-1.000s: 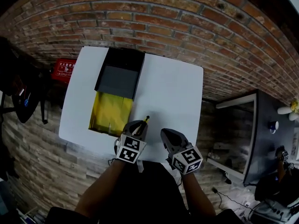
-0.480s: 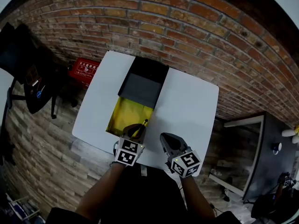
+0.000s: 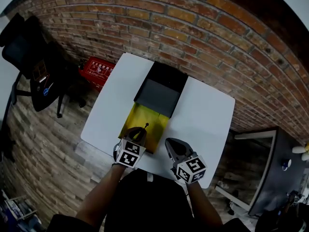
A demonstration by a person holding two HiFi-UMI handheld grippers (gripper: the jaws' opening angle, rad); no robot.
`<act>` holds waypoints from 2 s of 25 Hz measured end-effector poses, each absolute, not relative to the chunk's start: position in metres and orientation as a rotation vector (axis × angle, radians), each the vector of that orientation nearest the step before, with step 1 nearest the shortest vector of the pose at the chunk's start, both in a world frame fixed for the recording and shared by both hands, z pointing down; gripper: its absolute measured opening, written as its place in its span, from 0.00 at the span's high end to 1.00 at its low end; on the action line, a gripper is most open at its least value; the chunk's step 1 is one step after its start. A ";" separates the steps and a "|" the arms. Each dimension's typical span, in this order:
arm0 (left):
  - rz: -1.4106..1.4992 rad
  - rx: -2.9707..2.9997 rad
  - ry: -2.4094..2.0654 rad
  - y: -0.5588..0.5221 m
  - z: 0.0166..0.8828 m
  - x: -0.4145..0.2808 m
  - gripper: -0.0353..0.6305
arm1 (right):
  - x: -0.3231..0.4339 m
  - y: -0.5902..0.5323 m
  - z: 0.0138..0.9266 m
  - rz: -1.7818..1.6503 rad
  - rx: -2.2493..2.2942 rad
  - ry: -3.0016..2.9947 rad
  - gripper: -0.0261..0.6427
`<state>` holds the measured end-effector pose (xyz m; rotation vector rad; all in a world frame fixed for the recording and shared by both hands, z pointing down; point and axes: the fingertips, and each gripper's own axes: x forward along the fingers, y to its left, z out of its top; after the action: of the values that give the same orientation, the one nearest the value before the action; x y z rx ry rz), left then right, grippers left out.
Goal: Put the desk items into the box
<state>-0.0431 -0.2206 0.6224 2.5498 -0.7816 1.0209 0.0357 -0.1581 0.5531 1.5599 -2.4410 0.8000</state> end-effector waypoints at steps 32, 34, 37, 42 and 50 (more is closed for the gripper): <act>1.319 2.535 -0.456 -0.253 0.692 -0.004 0.84 | 0.060 -0.161 0.582 0.919 1.669 -2.281 0.93; 1.333 2.533 -0.450 -0.253 0.695 -0.003 0.84 | 0.062 -0.160 0.583 0.919 1.674 -2.279 0.93; 1.345 2.530 -0.446 -0.253 0.698 -0.001 0.84 | 0.064 -0.159 0.584 0.923 1.672 -2.277 0.93; 1.363 2.517 -0.439 -0.251 0.702 -0.001 0.84 | 0.062 -0.158 0.584 0.922 1.665 -2.278 0.93; 1.378 2.513 -0.438 -0.248 0.705 0.001 0.84 | 0.067 -0.154 0.582 0.911 1.687 -2.268 0.93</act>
<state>0.0014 -0.2481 0.7050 2.5128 -0.4383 1.3783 0.0671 -0.1541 0.5821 1.6866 -2.2679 0.9108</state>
